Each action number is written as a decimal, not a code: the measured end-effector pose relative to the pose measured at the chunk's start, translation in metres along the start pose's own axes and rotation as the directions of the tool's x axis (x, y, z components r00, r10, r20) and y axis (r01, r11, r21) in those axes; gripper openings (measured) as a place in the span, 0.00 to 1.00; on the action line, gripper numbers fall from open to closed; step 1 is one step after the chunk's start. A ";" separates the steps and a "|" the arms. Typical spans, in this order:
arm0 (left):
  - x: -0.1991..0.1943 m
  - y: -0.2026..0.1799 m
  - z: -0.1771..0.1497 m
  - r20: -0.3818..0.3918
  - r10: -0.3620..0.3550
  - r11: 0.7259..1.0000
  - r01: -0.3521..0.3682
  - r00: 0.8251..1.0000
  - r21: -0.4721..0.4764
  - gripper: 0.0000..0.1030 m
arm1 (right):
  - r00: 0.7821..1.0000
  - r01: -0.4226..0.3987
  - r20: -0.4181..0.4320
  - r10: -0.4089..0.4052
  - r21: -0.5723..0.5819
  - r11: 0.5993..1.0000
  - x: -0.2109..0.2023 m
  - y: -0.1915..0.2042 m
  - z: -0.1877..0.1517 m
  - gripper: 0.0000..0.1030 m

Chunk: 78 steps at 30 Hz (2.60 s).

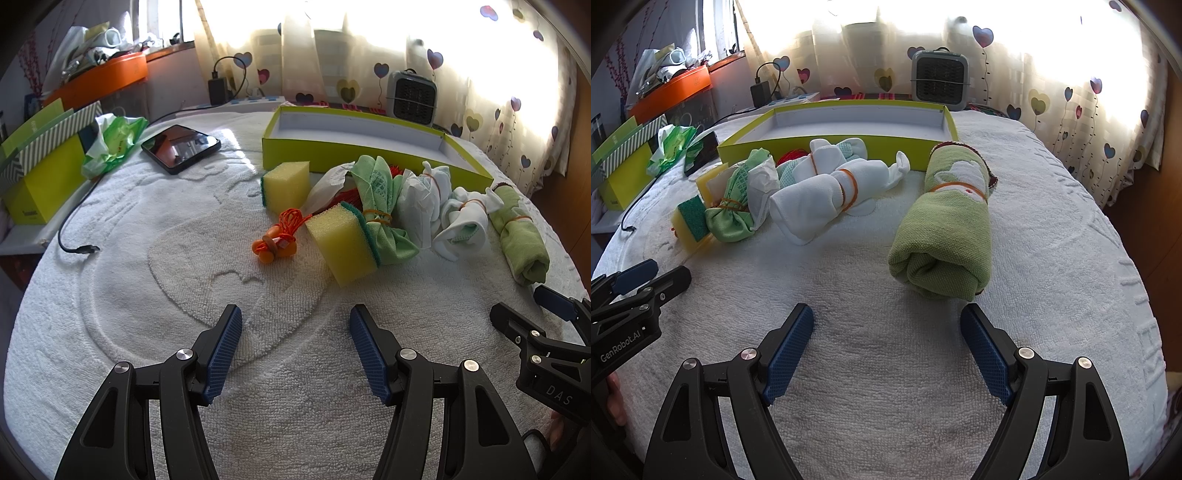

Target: Organize soft objects

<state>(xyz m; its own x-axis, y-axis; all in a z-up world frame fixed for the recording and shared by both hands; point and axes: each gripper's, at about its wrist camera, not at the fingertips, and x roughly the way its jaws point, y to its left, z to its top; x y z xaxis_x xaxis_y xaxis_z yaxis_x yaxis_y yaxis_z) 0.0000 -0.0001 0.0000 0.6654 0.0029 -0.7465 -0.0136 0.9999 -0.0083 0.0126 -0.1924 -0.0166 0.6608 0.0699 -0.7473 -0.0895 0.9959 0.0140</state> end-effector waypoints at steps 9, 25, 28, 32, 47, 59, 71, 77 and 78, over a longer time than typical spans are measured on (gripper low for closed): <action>0.000 0.000 0.000 0.000 0.000 1.000 0.000 1.000 0.000 0.59 | 1.000 0.000 0.000 0.000 0.000 1.000 0.000 0.000 0.000 0.80; 0.001 0.003 0.001 -0.026 -0.033 0.999 0.034 0.999 0.019 0.59 | 0.998 -0.064 0.018 0.063 0.031 0.997 -0.006 -0.013 0.000 0.80; 0.001 0.008 0.006 -0.036 -0.064 0.998 0.065 0.997 0.021 0.59 | 0.996 -0.066 0.055 0.064 0.038 0.997 -0.015 -0.020 0.004 0.80; -0.010 0.009 0.012 -0.015 -0.108 0.994 0.108 0.994 0.015 0.59 | 0.995 -0.058 0.082 0.055 0.042 0.997 -0.020 -0.029 0.012 0.80; -0.001 0.005 0.045 -0.030 -0.210 0.977 0.208 0.977 -0.056 0.58 | 0.992 -0.095 0.092 0.085 0.110 0.989 -0.011 -0.052 0.037 0.80; 0.013 0.006 0.047 -0.042 -0.250 0.966 0.246 0.967 -0.079 0.35 | 0.992 -0.115 0.069 0.106 0.141 0.983 0.006 -0.060 0.043 0.78; 0.009 0.014 0.047 -0.017 -0.265 0.961 0.263 0.964 -0.090 0.32 | 0.986 -0.162 0.059 0.155 0.137 0.977 0.008 -0.057 0.041 0.41; 0.002 0.020 0.051 0.003 -0.272 0.958 0.271 0.962 -0.094 0.32 | 0.985 -0.165 0.076 0.155 0.135 0.977 0.002 -0.057 0.041 0.32; 0.000 0.021 0.052 0.008 -0.273 0.958 0.273 0.962 -0.094 0.32 | 0.984 -0.167 0.080 0.157 0.136 0.977 0.000 -0.057 0.041 0.32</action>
<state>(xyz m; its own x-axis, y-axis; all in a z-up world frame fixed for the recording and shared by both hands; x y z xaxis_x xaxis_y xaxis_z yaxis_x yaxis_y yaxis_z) 0.0382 0.0218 0.0341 0.6496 -0.2701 -0.7107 0.0985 0.9568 -0.2736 0.0486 -0.2471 0.0099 0.6959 0.2300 -0.6803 -0.0964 0.9687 0.2288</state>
